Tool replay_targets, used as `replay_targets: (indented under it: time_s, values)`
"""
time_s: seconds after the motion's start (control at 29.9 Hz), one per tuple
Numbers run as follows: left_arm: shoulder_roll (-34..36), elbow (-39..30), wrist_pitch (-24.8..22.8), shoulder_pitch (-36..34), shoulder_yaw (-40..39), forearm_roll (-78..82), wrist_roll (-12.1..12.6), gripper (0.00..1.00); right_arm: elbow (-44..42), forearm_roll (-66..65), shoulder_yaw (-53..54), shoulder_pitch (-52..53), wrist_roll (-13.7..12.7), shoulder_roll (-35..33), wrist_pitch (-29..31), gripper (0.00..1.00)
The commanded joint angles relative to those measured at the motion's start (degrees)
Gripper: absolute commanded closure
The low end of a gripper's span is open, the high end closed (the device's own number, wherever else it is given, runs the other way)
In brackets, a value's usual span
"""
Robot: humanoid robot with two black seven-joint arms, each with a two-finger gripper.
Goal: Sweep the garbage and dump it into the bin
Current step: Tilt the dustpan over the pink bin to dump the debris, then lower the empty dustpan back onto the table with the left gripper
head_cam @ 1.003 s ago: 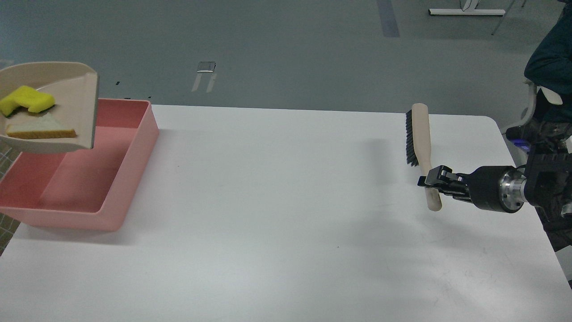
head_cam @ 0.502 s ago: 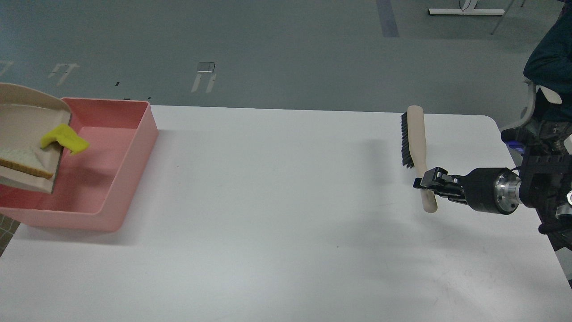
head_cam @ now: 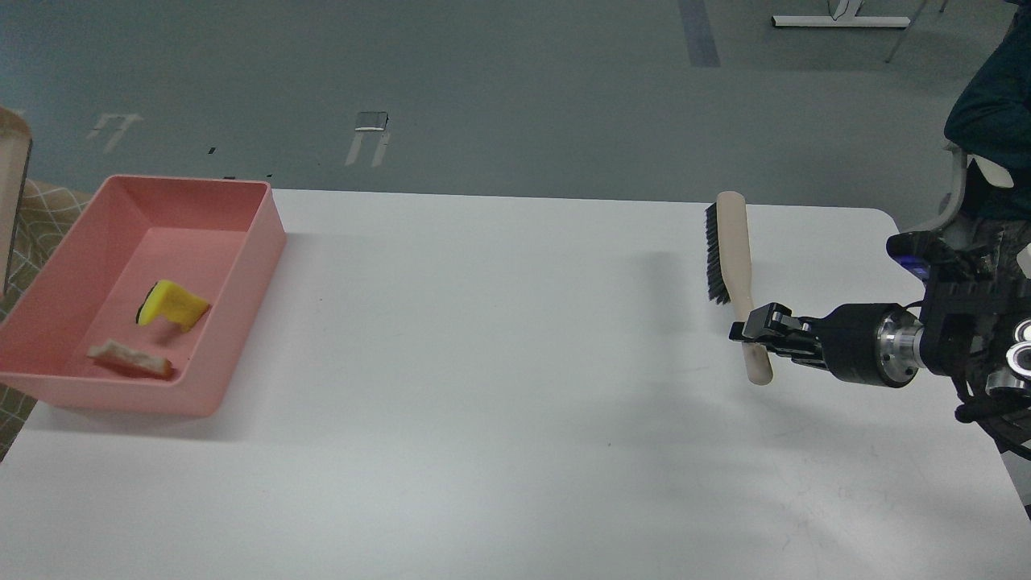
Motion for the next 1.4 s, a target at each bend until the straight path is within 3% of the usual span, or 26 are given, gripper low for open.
replay_targets:
  time_s: [0.0,0.17,0.23,0.3,0.43,0.6,0.67,0.8,0.97,1.07,1.37]
  values:
    - [0.23,-0.78,-1.02,-6.98,0.07,-0.17,0.02,1.00,0.36,0.00,0.02,-0.01,0.00,0.01,0.01,0.97]
    - [-0.21,-7.63,-7.79,-15.25,0.07,-0.43,0.07,1.00,0.19,0.00,-0.07,-0.01,0.00,-0.08,0.01,0.97]
    - [-2.74,-12.63,-11.30,-19.21,0.07,-1.13,5.49,1.00,0.19,0.00,-0.07,-0.09,0.00,-0.08,0.01,0.97]
    - [-7.48,-15.80,-12.27,-20.62,0.16,-1.58,9.01,1.00,0.28,0.00,-0.07,-0.36,0.00,0.01,0.01,0.97]
    - [-14.79,-19.50,-12.45,-21.24,0.24,-1.58,13.86,1.00,0.28,-0.08,-0.07,-0.53,0.00,0.01,0.01,0.97]
    - [-29.88,-20.91,-12.19,-22.21,0.42,-1.49,22.99,1.00,0.28,-0.08,0.02,-0.80,0.00,-0.08,0.01,0.97]
    - [-34.64,-20.83,-11.49,-21.86,1.99,-1.31,24.93,1.00,0.28,-0.08,0.11,-1.06,0.00,-0.08,0.01,0.97]
    - [-40.29,-20.74,-5.95,-21.42,9.03,-0.96,24.77,1.00,0.28,-0.08,0.11,-1.15,0.00,-0.08,0.01,0.97]
    - [-42.57,-19.42,8.26,-19.49,21.75,-1.40,23.10,1.00,0.37,-0.08,0.11,-1.59,0.00,-0.08,0.01,0.97]
    - [-44.94,-18.81,11.96,-18.44,24.75,-1.40,22.39,1.00,0.37,-0.08,0.11,-1.68,0.00,-0.08,0.01,0.97]
    - [-48.99,-18.98,13.91,-9.12,25.29,-1.14,22.04,1.00,0.37,-0.08,0.02,-2.12,0.00,0.01,0.01,0.97]
